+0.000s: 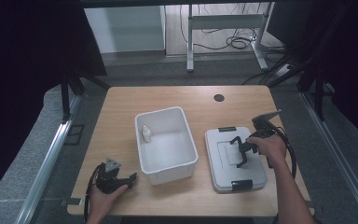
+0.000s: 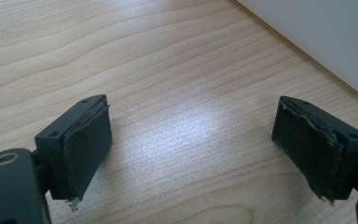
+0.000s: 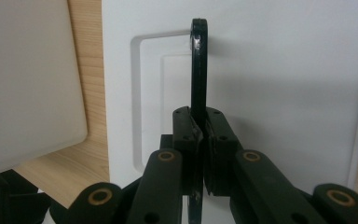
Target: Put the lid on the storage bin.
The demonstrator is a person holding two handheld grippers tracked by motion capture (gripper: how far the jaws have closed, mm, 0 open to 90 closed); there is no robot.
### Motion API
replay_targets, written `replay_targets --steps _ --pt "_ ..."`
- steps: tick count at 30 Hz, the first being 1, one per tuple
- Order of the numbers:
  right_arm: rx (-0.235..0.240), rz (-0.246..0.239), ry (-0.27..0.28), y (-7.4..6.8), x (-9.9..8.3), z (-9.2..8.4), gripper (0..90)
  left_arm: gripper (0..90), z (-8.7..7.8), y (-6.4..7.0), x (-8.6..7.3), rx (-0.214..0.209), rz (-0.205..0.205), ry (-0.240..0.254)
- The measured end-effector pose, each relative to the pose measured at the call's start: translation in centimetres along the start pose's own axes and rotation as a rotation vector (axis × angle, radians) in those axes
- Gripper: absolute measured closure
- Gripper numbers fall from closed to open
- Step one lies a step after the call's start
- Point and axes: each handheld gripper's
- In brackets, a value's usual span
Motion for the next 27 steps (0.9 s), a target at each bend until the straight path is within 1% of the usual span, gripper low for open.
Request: replay_targets --steps 1,3,5,7,8,9,10,12,14,15,17,18,19,20,21,22,25,26,27 --pt "0.001 -0.007 0.003 -0.1 0.0 -0.2 85.2 11.8 0.0 0.0 0.0 0.0 0.0 0.0" --pt "0.007 -0.001 0.004 -0.3 0.1 -0.4 85.2 11.8 0.0 0.0 0.0 0.0 0.0 -0.001" --pt "0.011 -0.015 0.009 -0.6 0.2 -0.8 85.2 11.8 0.0 0.0 0.0 0.0 0.0 0.0" --pt "0.019 -0.024 0.015 -1.4 0.3 -1.5 85.2 11.8 0.0 0.0 0.0 0.0 0.0 -0.001" --pt "0.019 -0.024 0.015 -1.4 0.3 -1.5 85.2 11.8 0.0 0.0 0.0 0.0 0.001 -0.001" --pt "0.019 -0.03 0.02 -1.6 0.4 -1.8 85.2 11.8 0.0 0.0 0.0 0.0 0.0 -0.001" --pt "0.024 -0.033 0.032 -2.1 0.5 -2.4 85.2 11.8 0.0 0.0 0.0 0.0 0.0 -0.001" --pt "0.027 -0.042 0.047 -2.6 0.7 -3.0 85.2 11.8 0.0 0.0 0.0 0.0 0.001 -0.002" --pt "0.035 -0.042 0.051 -2.8 0.7 -3.3 85.2 11.8 0.0 0.0 0.0 0.001 0.0 -0.001" --pt "0.041 -0.048 0.06 -3.2 0.8 -3.7 85.2 11.8 0.0 0.0 0.0 0.0 0.001 -0.002" --pt "0.045 -0.057 0.065 -3.4 0.8 -3.9 85.2 11.8 0.0 0.0 0.0 0.0 0.0 -0.001" --pt "0.053 -0.058 0.07 -3.9 0.9 -4.4 85.2 11.8 0.0 0.0 0.0 0.001 0.001 -0.002" --pt "0.053 -0.058 0.07 -3.9 0.9 -4.4 85.2 11.8 0.0 0.0 0.0 0.001 0.0 -0.001" --pt "0.056 -0.058 0.075 -4.1 1.0 -4.7 85.2 11.8 0.0 0.0 0.0 0.001 0.0 -0.001" --pt "0.063 -0.069 0.085 -4.5 1.2 -5.3 85.2 11.8 0.0 0.0 0.0 0.001 -0.002 0.001" --pt "0.063 -0.069 0.085 -4.5 1.2 -5.3 85.2 11.8 0.0 0.0 0.0 0.001 -0.002 0.001" --pt "0.078 -0.076 0.102 -5.2 1.4 -6.2 85.1 11.8 0.0 0.0 0.0 0.001 0.001 0.001" --pt "0.087 -0.079 0.109 -5.6 1.5 -6.6 85.2 11.8 0.0 0.0 0.0 0.001 0.001 0.001" --pt "0.087 -0.079 0.109 -5.6 1.5 -6.6 85.2 11.8 0.0 0.0 0.0 0.001 0.001 0.0"
Point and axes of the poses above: each handheld gripper's, and its own axes: z roughly forward along the jaws, x roughly out of its top, y roughly to its right, and after that the axes turned 10 degrees about y, right-handed
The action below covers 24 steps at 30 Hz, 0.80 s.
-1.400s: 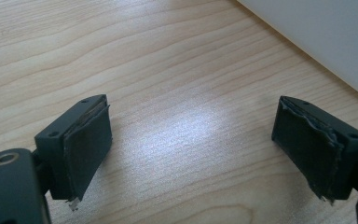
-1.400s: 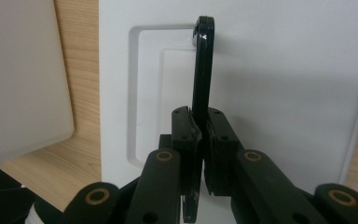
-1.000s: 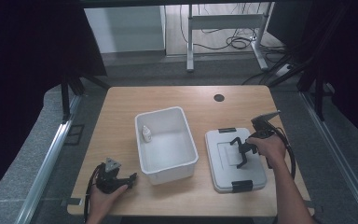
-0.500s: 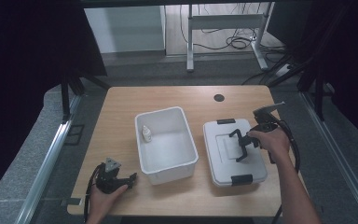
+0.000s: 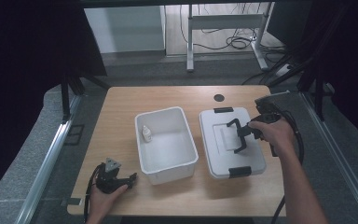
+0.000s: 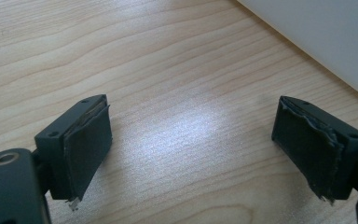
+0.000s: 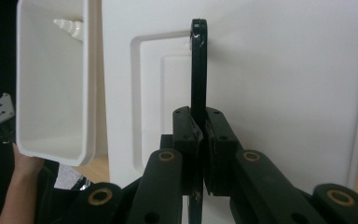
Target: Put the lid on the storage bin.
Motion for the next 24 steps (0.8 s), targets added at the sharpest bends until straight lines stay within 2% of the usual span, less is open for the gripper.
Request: replay_targets --steps 5,10,24 --pt "0.01 -0.01 0.017 -0.7 0.2 -0.4 85.1 11.8 0.0 0.0 0.0 0.0 0.0 0.0" --pt "0.02 0.014 0.03 -0.9 0.4 -0.6 85.1 11.8 0.0 0.0 0.0 0.0 0.0 0.0" --pt "0.068 -0.006 0.035 -2.3 0.7 -0.9 84.9 11.8 0.0 0.0 0.0 -0.001 0.0 -0.002"
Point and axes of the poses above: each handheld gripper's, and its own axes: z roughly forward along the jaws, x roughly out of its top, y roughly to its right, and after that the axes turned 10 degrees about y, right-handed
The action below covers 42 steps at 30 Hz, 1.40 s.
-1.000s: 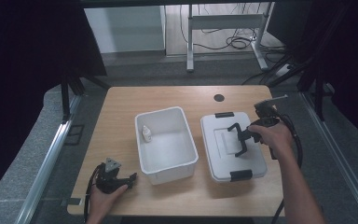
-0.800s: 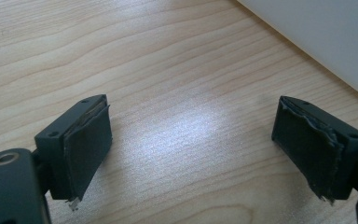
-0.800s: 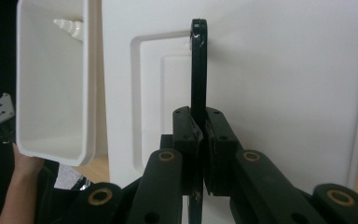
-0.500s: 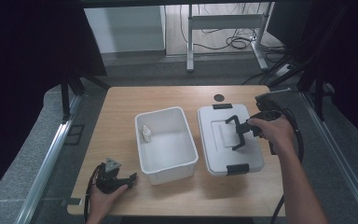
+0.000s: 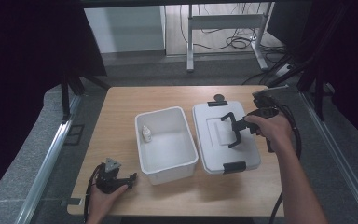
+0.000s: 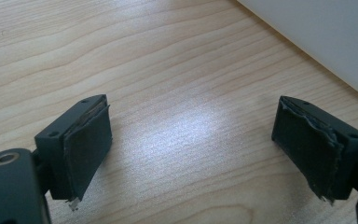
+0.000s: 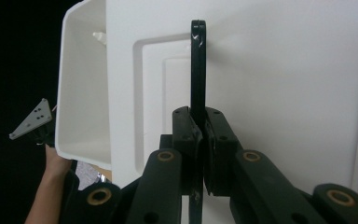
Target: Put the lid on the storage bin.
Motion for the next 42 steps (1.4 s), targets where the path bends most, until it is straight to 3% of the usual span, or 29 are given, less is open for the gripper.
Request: replay_targets --steps 17,42 --pt "0.017 -0.022 -0.013 -2.3 0.7 0.6 84.9 11.8 0.0 0.0 0.0 0.001 0.0 0.0" --pt "0.024 -0.057 -0.033 -6.7 2.0 1.6 85.0 11.8 0.0 0.0 0.0 -0.001 0.0 -0.003"
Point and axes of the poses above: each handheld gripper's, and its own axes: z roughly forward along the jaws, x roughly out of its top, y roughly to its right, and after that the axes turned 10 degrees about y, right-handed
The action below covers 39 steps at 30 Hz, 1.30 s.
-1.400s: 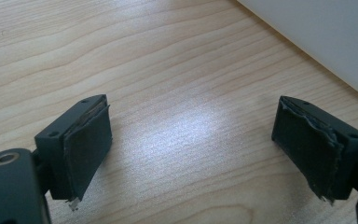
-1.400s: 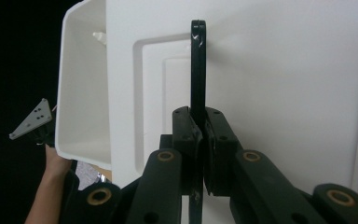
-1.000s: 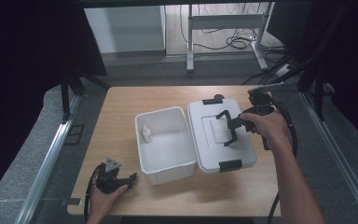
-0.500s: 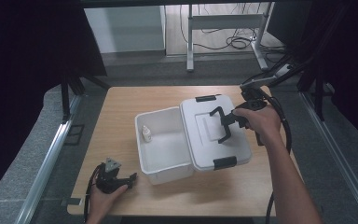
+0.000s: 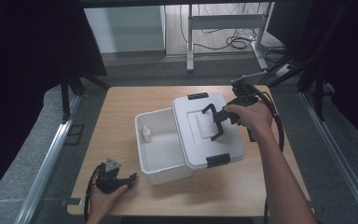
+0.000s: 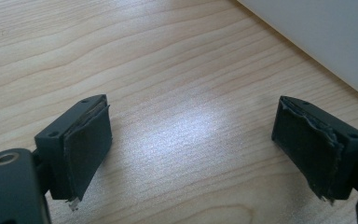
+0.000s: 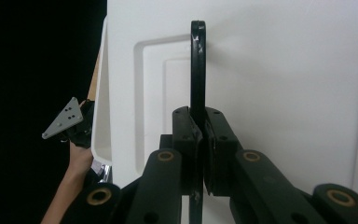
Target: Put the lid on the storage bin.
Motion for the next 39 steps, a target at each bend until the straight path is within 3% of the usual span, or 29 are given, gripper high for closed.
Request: replay_targets --steps 15,39 --pt "0.005 0.004 -0.015 -1.1 0.5 1.5 84.9 11.7 0.0 0.0 0.0 0.001 -0.002 0.004" --pt "0.053 -0.024 -0.047 -4.4 0.5 4.1 84.9 11.5 0.1 0.0 0.0 -0.001 0.003 0.004"
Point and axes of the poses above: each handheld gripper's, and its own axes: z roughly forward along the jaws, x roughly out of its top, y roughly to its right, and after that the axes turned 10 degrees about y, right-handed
